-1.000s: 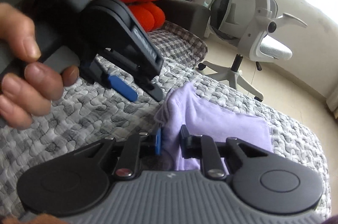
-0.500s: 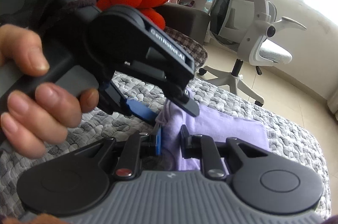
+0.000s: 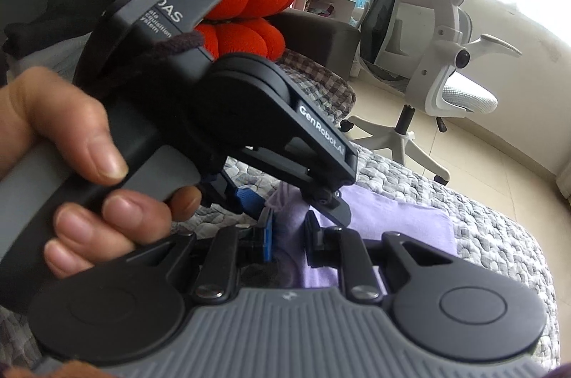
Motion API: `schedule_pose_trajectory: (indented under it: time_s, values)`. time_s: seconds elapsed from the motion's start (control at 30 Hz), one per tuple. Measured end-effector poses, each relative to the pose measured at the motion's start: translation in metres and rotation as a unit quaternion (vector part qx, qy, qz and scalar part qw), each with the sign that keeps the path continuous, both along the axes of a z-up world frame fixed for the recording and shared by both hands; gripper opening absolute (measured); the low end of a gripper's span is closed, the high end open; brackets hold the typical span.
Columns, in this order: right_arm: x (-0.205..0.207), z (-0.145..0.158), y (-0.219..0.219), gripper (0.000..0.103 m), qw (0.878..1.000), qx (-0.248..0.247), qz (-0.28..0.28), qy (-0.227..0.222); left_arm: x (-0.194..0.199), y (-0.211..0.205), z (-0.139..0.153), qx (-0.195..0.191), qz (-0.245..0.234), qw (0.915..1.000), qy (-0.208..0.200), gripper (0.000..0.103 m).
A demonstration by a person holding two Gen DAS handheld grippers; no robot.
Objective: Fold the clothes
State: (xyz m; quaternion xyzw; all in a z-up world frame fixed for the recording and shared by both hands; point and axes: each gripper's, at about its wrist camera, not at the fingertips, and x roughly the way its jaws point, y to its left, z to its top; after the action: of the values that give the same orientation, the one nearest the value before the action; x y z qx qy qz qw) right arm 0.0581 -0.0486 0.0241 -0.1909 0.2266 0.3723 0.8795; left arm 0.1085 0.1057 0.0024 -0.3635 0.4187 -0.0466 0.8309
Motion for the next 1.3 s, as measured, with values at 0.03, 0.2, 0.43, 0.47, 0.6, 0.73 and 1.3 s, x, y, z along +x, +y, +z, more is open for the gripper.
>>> schedule_pose_trajectory:
  time_s: [0.03,0.2,0.43,0.47,0.6,0.73,1.3]
  values:
    - [0.001,0.000,0.000,0.019,1.000,0.000,0.001,0.000,0.000,0.000,0.000,0.004,0.000,1.0000,-0.002,0.048]
    - [-0.001,-0.001,0.000,0.019,1.000,-0.002,0.004,-0.001,-0.001,0.000,0.003,0.026,0.000,0.9996,-0.012,0.035]
    - [0.000,-0.002,0.001,0.020,1.000,-0.003,0.006,0.001,0.000,-0.009,0.008,0.079,-0.011,0.9965,-0.022,0.024]
    - [0.000,-0.002,0.001,0.020,1.000,-0.004,0.006,0.002,0.000,-0.010,0.009,0.087,-0.014,0.9959,-0.024,0.023]
    - [0.002,-0.002,0.001,0.020,1.000,-0.004,0.007,0.006,0.000,-0.012,0.011,0.103,-0.019,0.9942,-0.026,0.021]
    - [0.003,-0.002,0.002,0.020,1.000,-0.006,0.009,0.008,-0.001,-0.014,0.011,0.114,-0.024,0.9928,-0.026,0.021]
    - [0.003,-0.003,-0.005,0.027,0.999,-0.016,0.036,0.026,-0.005,-0.023,0.012,0.152,-0.033,0.9875,-0.025,0.019]
